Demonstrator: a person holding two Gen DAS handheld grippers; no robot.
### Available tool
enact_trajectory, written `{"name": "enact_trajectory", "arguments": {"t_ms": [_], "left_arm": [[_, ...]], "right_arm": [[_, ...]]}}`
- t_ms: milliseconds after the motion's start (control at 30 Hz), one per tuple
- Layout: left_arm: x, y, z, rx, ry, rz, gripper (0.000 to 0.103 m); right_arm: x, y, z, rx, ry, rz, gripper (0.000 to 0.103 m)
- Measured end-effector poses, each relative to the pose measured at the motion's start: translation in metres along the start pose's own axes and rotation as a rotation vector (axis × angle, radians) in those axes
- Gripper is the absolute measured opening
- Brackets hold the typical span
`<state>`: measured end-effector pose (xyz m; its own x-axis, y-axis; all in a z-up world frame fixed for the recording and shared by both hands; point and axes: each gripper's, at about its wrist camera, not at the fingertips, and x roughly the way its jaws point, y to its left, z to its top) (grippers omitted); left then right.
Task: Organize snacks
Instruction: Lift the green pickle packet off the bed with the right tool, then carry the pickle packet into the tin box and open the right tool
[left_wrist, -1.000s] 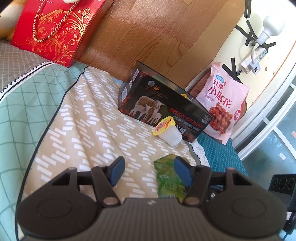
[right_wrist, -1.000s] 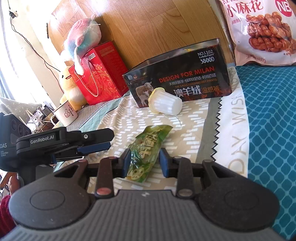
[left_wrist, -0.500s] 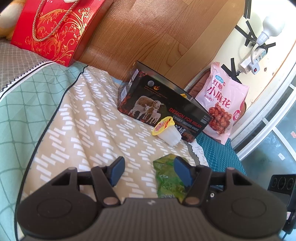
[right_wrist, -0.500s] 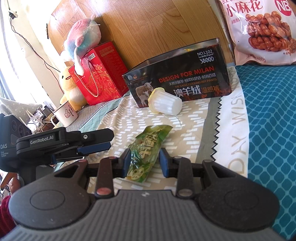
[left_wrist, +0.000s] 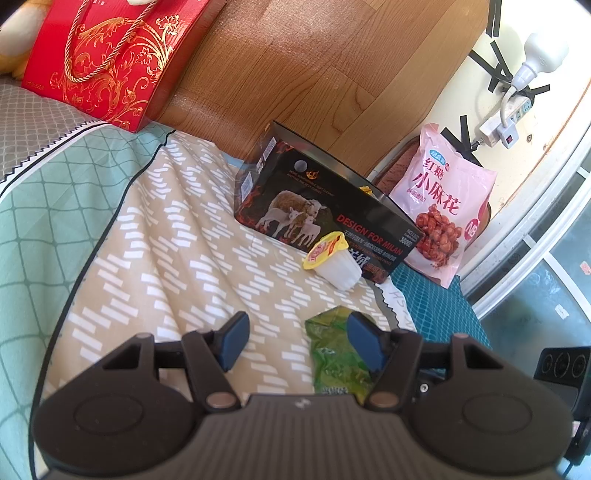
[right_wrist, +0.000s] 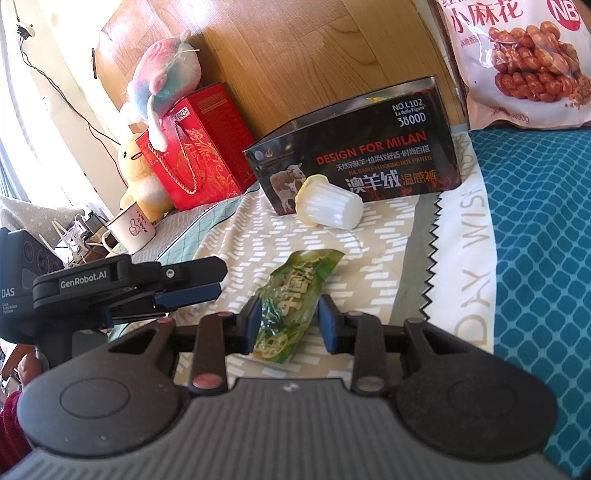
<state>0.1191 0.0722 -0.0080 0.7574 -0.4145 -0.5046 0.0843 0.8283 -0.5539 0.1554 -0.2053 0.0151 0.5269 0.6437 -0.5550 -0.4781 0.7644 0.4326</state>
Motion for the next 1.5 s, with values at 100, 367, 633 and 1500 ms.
{"name": "enact_trajectory", "arguments": {"t_ms": [100,367,633,1500], "left_arm": [[0.0,0.0,0.0,0.0,0.0,-0.001,0.06],[0.0,0.0,0.0,-0.001,0.001,-0.001,0.06],[0.0,0.0,0.0,-0.001,0.001,-0.002,0.06],[-0.002,0.009,0.002,-0.084,0.036,-0.107,0.058]], "right_arm": [[0.0,0.0,0.0,0.0,0.0,0.0,0.036],[0.0,0.0,0.0,0.0,0.0,0.0,0.036],[0.0,0.0,0.0,0.001,-0.001,0.0,0.036],[0.0,-0.005,0.001,0.034,0.007,0.033,0.042]]}}
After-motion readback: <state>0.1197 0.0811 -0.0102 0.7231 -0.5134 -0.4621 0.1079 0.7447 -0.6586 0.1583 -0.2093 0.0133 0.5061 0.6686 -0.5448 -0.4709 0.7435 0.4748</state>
